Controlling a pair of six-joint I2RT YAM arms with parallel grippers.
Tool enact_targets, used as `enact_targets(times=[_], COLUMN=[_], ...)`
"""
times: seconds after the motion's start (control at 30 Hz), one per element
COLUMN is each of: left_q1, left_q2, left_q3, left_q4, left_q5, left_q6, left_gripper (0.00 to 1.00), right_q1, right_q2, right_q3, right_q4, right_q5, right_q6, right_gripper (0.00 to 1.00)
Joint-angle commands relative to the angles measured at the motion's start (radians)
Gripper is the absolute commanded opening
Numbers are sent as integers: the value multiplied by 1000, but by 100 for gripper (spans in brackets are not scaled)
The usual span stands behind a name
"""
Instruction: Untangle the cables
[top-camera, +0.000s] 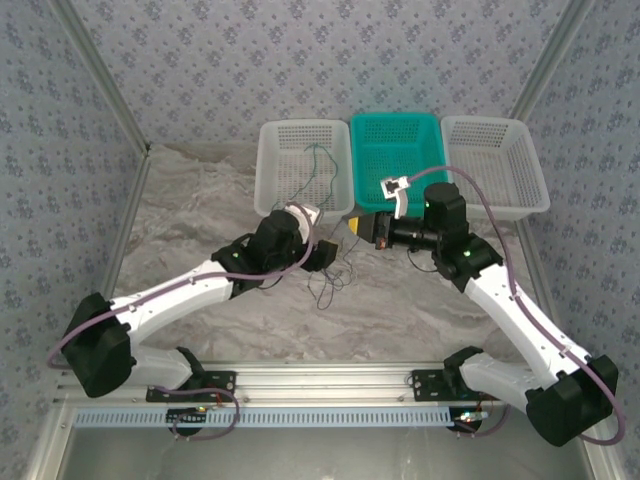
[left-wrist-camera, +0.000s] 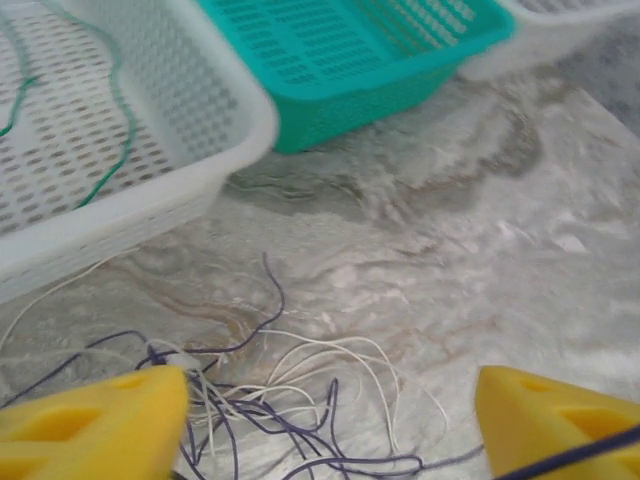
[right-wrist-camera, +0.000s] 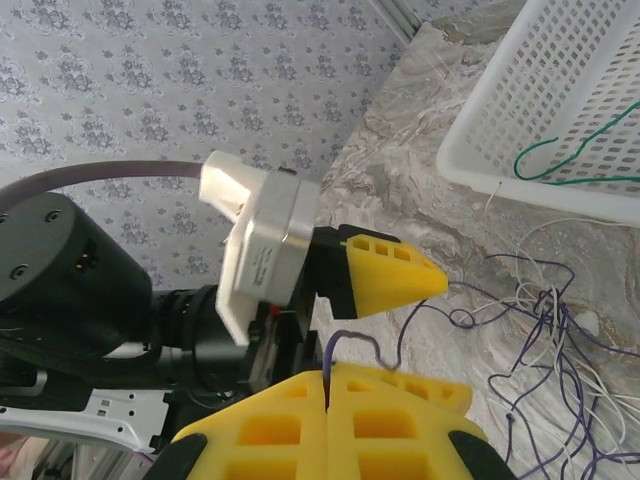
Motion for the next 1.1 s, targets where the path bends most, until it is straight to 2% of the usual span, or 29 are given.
enact_targets(times=[0.0, 0.03, 0.07, 0.13, 0.2, 0.33, 0.47, 0.57, 0.73, 0.87, 0.97, 1.07], left_q1=[2, 3, 3, 3, 3, 3, 3, 0, -11, -13, -13, -13], left_q2=[20, 23, 25, 20, -7, -64, -63, -43, -23, -25, -37, -49], left_q3=[38, 65, 99, 158, 178, 170, 218, 260, 273, 275, 274, 280], left_q4=[-29, -86, -154, -251, -265, -158, -139, -167, -173, -160, -133, -127], left_q5=[-282, -369, -426, -442, -371, -148, -12, 18, 65, 91, 146, 161], left_q6=[-68, -121, -160, -186, -201, -216, -227, -218, -202, -239, -246, -253], left_gripper=[39, 17, 0, 0, 0, 0, 0, 0, 0, 0, 0, 0], right_q1=[3, -4, -16, -35, -40, -24, -4, 33, 83, 121, 165, 177], right_q2=[-20, -20, -22, -31, -42, -53, -94, -143, -130, -43, 19, 79], right_q3=[23, 24, 24, 10, -19, -101, -133, -170, -167, -148, -157, -179], right_q4=[-24, -49, -87, -157, -198, -173, -111, 1, 142, 260, 323, 425], right_q5=[-1, 20, 49, 131, 211, 222, 228, 215, 228, 186, 261, 258], right_q6=[-25, -36, -46, -77, -111, -166, -156, -158, -219, -224, -330, -406], right_gripper=[0, 0, 0, 0, 7, 48, 69, 83, 86, 81, 82, 84])
